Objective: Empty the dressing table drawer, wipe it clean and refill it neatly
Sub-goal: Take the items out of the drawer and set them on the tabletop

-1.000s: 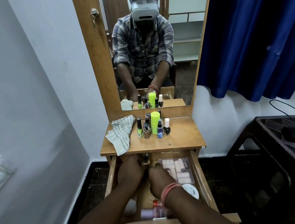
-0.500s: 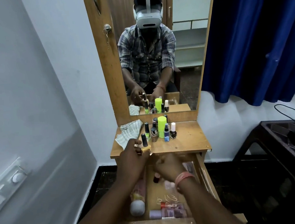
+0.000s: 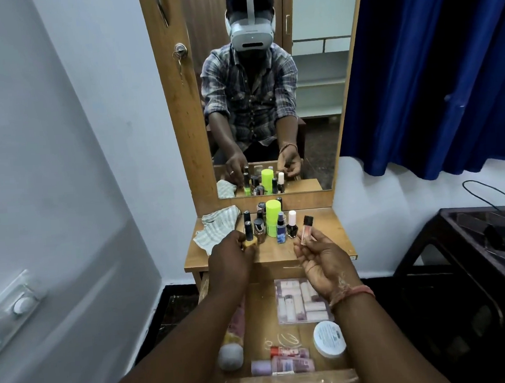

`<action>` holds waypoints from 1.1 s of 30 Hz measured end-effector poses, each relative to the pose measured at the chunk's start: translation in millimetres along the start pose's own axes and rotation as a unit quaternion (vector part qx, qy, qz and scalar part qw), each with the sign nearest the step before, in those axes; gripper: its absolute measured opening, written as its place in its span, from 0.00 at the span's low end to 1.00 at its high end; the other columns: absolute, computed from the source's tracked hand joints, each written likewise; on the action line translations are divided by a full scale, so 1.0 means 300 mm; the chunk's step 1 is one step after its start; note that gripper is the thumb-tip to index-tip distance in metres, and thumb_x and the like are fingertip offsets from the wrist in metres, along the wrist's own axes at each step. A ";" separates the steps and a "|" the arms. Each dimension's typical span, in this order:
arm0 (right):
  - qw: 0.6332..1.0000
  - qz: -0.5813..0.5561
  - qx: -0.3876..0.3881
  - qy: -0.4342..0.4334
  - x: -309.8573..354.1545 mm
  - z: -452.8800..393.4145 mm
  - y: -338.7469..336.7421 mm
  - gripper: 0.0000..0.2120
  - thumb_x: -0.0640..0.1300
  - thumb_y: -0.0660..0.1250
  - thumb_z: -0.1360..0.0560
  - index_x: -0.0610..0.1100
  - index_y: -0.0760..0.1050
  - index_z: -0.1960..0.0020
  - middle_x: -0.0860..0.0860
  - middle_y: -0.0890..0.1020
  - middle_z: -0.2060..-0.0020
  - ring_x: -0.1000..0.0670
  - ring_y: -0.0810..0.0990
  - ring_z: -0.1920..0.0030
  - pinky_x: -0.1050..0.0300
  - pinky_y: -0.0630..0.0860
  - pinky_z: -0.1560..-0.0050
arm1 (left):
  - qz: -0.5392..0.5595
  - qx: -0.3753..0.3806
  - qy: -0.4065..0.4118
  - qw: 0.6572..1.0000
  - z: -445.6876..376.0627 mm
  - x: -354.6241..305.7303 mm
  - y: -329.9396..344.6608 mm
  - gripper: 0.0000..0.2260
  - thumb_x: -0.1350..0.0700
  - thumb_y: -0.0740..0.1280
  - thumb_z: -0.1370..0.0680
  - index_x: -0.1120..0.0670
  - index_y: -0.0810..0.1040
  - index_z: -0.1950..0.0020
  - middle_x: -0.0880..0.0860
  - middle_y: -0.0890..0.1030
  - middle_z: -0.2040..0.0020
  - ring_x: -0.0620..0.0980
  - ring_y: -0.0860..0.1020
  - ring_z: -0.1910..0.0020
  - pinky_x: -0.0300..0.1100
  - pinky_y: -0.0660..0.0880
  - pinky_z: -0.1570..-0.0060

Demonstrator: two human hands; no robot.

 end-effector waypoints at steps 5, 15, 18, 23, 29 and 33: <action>0.947 0.287 -0.076 -0.124 0.052 -0.027 0.040 0.09 0.31 0.63 0.21 0.42 0.75 0.44 0.42 0.81 0.49 0.45 0.83 0.49 0.54 0.80 0.50 | 0.027 0.006 -0.012 1.000 0.001 0.012 -0.006 0.18 0.51 0.76 0.23 0.52 0.81 0.34 0.52 0.86 0.42 0.52 0.83 0.44 0.43 0.75 0.49; 0.719 0.634 -0.128 -0.255 0.077 -0.022 0.069 0.06 0.39 0.74 0.28 0.46 0.83 0.52 0.49 0.86 0.57 0.47 0.82 0.57 0.62 0.72 0.57 | 0.061 -0.067 0.002 0.996 0.156 0.080 -0.041 0.07 0.59 0.69 0.21 0.50 0.83 0.44 0.48 0.85 0.52 0.47 0.82 0.54 0.38 0.73 0.59; 0.730 0.620 -0.128 -0.256 0.066 -0.028 0.060 0.08 0.41 0.76 0.29 0.47 0.83 0.50 0.49 0.85 0.56 0.48 0.82 0.54 0.58 0.76 0.54 | 0.033 -0.008 0.013 0.999 0.166 0.080 0.014 0.04 0.58 0.70 0.22 0.50 0.84 0.51 0.47 0.86 0.56 0.46 0.82 0.57 0.39 0.75 0.59; 0.760 0.582 -0.088 -0.275 0.067 0.057 0.041 0.14 0.41 0.74 0.27 0.48 0.78 0.43 0.53 0.81 0.51 0.53 0.79 0.50 0.57 0.77 0.49 | -0.048 0.167 -0.021 0.985 0.212 0.127 0.153 0.04 0.56 0.72 0.25 0.52 0.86 0.53 0.51 0.87 0.54 0.49 0.84 0.52 0.45 0.81 0.49; 0.666 0.678 -0.139 -0.279 0.041 0.164 -0.100 0.06 0.40 0.65 0.22 0.44 0.79 0.56 0.47 0.82 0.57 0.49 0.81 0.56 0.63 0.72 0.61 | 0.023 0.279 -0.146 0.949 0.274 0.188 0.290 0.11 0.54 0.70 0.21 0.58 0.83 0.41 0.56 0.84 0.46 0.54 0.82 0.46 0.44 0.78 0.49; 0.562 0.810 -0.091 -0.144 -0.074 0.125 -0.172 0.07 0.42 0.65 0.25 0.44 0.79 0.48 0.45 0.83 0.49 0.44 0.82 0.47 0.57 0.78 0.50 | 0.115 0.283 -0.219 0.927 0.303 0.199 0.352 0.08 0.57 0.70 0.21 0.60 0.82 0.45 0.57 0.83 0.57 0.54 0.81 0.59 0.43 0.77 0.60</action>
Point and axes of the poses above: each hand's wrist, its own z-axis away from the middle knuckle, its own y-axis out of the palm, x = y × z, the point moved 9 cm from there along -z, towards the middle knuckle
